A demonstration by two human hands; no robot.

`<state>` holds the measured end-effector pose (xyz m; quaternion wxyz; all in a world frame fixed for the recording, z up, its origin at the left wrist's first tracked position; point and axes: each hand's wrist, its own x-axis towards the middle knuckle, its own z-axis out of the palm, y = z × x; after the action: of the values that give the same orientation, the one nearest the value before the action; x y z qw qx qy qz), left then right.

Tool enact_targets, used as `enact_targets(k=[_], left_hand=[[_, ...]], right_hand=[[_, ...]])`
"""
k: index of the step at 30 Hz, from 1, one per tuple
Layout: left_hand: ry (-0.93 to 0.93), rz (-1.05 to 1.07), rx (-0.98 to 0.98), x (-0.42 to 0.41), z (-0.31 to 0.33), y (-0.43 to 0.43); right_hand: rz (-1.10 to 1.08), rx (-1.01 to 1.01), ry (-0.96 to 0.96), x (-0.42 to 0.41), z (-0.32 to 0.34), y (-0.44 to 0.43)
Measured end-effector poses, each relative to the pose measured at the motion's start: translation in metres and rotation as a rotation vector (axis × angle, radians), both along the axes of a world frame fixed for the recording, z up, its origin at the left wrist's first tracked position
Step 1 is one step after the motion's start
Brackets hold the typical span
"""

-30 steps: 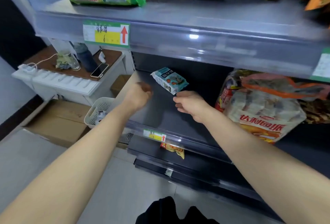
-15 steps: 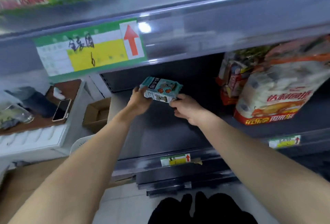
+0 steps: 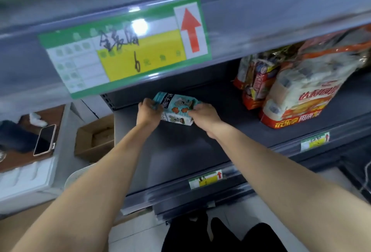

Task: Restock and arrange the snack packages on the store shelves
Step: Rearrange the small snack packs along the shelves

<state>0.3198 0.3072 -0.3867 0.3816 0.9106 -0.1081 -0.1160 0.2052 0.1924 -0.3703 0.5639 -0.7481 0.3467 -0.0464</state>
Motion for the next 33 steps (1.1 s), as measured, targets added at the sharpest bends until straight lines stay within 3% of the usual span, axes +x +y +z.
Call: enact_targets(k=[4, 7, 17, 22, 29, 33], left_hand=[[0.086, 0.093, -0.101, -0.020, -0.003, 0.000], [0.140, 0.162, -0.173, -0.043, 0.003, 0.000], [0.301, 0.317, -0.517, -0.152, 0.046, -0.021], [0.458, 0.188, -0.569, -0.245, 0.077, -0.062], [0.387, -0.099, -0.581, -0.368, 0.121, -0.151], [0.345, -0.249, -0.641, -0.425, 0.151, -0.204]], right_hand=[[-0.142, 0.027, -0.015, -0.009, -0.003, -0.001], [-0.221, 0.157, -0.059, -0.021, -0.003, -0.008], [0.046, 0.345, 0.045, -0.129, 0.036, -0.021], [0.111, 0.305, 0.095, -0.224, 0.055, -0.060], [0.119, 0.165, 0.119, -0.358, 0.097, -0.146], [-0.024, 0.063, -0.002, -0.416, 0.122, -0.193]])
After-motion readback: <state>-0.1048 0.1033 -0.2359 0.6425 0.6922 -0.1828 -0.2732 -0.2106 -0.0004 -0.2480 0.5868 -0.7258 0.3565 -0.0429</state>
